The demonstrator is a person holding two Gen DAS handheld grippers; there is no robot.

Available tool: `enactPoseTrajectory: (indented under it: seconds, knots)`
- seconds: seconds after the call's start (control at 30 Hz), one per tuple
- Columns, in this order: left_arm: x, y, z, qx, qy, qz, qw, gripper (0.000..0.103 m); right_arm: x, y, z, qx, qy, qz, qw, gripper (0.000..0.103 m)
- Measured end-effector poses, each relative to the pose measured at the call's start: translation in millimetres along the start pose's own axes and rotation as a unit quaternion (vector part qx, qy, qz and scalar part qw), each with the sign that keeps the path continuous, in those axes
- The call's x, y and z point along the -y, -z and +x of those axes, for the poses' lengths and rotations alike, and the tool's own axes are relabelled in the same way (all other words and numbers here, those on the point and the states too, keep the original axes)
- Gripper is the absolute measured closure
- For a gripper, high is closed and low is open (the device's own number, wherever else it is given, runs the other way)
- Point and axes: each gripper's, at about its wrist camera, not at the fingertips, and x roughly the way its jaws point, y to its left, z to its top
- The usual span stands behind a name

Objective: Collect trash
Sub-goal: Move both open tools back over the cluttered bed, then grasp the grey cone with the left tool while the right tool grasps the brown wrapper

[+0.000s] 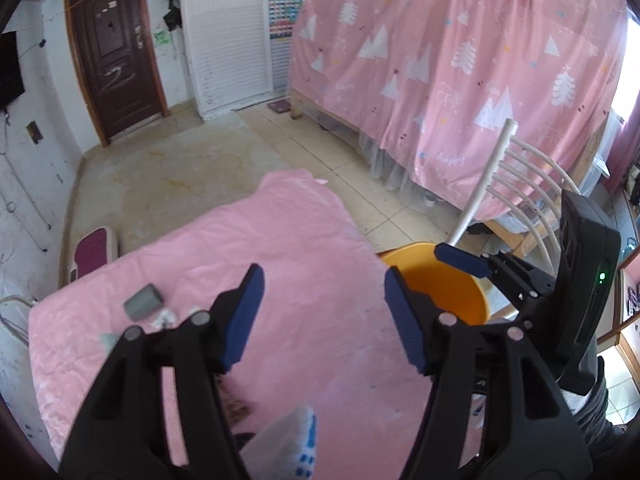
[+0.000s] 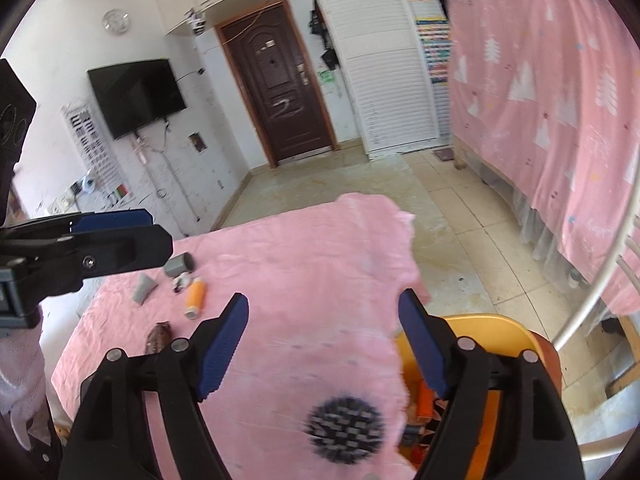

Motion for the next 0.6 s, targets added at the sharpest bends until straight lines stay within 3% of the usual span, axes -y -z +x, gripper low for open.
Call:
enactPoseTrajectory:
  seconds: [0.53,0.6]
  knots:
    - [-118,37,-25,0.006,-0.05,-0.066,0.9966,0.043,-87,-1,42,-0.039,-0.014,-0.065,0.997,0.034]
    - [-132,41,-25,0.004,-0.057,-0.071,0.9958,0.038,-97,2,49,-0.047,-0.019,-0.071,0.996,0.034]
